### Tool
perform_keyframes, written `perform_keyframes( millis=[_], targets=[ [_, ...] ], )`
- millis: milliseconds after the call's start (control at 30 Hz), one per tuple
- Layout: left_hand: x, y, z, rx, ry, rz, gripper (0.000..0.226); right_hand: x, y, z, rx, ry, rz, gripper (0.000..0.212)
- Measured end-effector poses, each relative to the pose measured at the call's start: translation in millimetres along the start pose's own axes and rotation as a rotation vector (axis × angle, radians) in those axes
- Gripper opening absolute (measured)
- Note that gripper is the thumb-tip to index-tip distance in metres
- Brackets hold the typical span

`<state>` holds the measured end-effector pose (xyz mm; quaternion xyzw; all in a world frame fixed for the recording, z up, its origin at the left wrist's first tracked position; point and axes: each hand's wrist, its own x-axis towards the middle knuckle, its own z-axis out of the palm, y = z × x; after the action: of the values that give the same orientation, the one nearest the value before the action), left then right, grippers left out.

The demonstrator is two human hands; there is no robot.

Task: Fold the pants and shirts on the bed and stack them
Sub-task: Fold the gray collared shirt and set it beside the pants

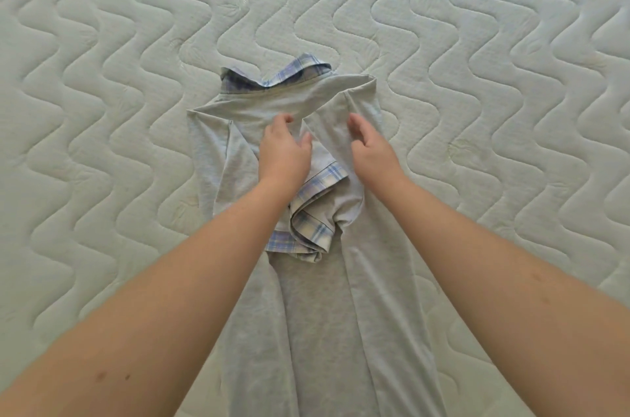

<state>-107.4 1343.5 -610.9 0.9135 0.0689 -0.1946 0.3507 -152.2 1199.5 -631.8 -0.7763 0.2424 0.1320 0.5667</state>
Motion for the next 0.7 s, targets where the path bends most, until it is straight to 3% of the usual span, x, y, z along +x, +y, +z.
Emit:
perform_keyframes(
  millis=[67, 233, 333, 500, 600, 700],
  targets=[
    [-16.9, -5.4, 6.3, 0.064, 0.021, 0.101, 0.050, 15.8, -7.9, -0.1, -0.007, -0.020, -0.010, 0.060],
    [-52.3, -22.3, 24.9, 0.286, -0.128, 0.299, 0.074, 37.9, -16.0, 1.4, 0.042, -0.091, 0.006, 0.056],
    [-58.5, -33.2, 26.7, 0.297, -0.056, 0.313, 0.053, 41.4, -19.5, 2.2, 0.056, -0.110, 0.019, 0.057],
    [-69.0, -33.2, 9.7, -0.116, 0.174, 0.160, 0.021, 43.6, -19.9, -4.3, 0.128, -0.135, 0.063, 0.055],
    [-82.3, -26.3, 0.5, -0.229, 0.223, 0.263, 0.017, 47.0, -18.2, -12.5, 0.258, -0.131, 0.115, 0.044],
    [-97.1, -22.1, 2.3, -0.149, 0.197, 0.466, 0.024, 45.9, -17.4, -17.3, 0.436, -0.150, 0.095, 0.031]
  ],
)
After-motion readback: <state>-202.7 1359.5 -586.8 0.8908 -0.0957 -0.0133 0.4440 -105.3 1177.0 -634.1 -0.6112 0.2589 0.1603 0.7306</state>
